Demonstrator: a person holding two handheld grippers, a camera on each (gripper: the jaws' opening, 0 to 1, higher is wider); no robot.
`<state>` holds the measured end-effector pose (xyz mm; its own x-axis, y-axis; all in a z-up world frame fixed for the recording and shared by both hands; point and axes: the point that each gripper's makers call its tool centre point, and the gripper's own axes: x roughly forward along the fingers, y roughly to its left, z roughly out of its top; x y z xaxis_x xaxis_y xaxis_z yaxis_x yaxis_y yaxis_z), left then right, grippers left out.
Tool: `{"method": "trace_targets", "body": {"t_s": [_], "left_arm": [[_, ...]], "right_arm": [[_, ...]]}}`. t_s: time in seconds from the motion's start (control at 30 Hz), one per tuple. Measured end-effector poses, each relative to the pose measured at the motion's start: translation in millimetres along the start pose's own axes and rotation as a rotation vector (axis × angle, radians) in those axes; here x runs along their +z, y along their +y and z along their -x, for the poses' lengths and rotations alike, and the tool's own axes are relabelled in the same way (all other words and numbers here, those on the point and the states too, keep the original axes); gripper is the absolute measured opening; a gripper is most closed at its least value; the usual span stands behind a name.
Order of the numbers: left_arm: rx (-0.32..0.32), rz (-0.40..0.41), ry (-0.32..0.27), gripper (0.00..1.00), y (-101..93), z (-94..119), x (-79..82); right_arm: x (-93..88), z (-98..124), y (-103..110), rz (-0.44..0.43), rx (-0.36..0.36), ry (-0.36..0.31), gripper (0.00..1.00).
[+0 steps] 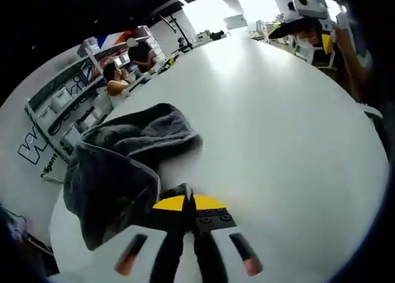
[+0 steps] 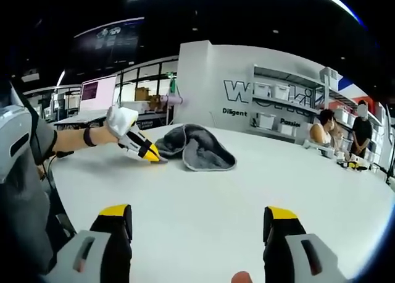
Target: Fold the towel on the table until its edges align and the towel forms a compact rectangular stack.
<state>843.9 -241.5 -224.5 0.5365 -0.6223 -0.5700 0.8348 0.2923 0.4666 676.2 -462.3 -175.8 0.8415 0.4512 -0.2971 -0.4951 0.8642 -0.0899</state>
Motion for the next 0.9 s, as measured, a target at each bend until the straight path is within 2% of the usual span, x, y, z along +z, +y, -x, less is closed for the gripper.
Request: {"method": "trace_targets", "body": {"t_s": [0.1, 0.23, 0.33, 0.4, 0.6, 0.7, 0.8, 0.9], "left_arm": [[0.037, 0.007, -0.015, 0.04, 15.7, 11.7, 8.3], [0.158, -0.005, -0.051, 0.03, 57.9, 36.8, 29.9], [0.263, -0.038, -0.076, 0.03, 101.3, 61.7, 56.5], [0.310, -0.056, -0.079, 0.03, 124.2, 73.4, 71.8], [0.477, -0.079, -0.054, 0.03, 217.3, 117.1, 125.3], [0.520, -0.088, -0.032, 0.03, 245.8, 131.6, 140.9], [0.589, -0.078, -0.025, 0.03, 280.0, 155.7, 163.8], [0.636, -0.081, -0.056, 0.03, 297.4, 179.2, 189.5]], "right_arm": [[0.1, -0.1, -0.7, 0.000, 0.003, -0.003, 0.92], [0.3, 0.8, -2.7, -0.001, 0.006, -0.009, 0.91], [0.9, 2.0, -5.2, -0.003, 0.008, -0.020, 0.91], [2.0, 2.7, -6.5, -0.004, 0.008, -0.029, 0.91], [7.4, 9.9, -12.4, -0.016, 0.012, -0.085, 0.91], [8.1, 15.0, -18.7, -0.025, 0.007, -0.100, 0.91], [8.4, 22.2, -28.4, -0.025, -0.013, -0.108, 0.91], [9.8, 30.0, -37.3, -0.024, -0.031, -0.120, 0.91]]}}
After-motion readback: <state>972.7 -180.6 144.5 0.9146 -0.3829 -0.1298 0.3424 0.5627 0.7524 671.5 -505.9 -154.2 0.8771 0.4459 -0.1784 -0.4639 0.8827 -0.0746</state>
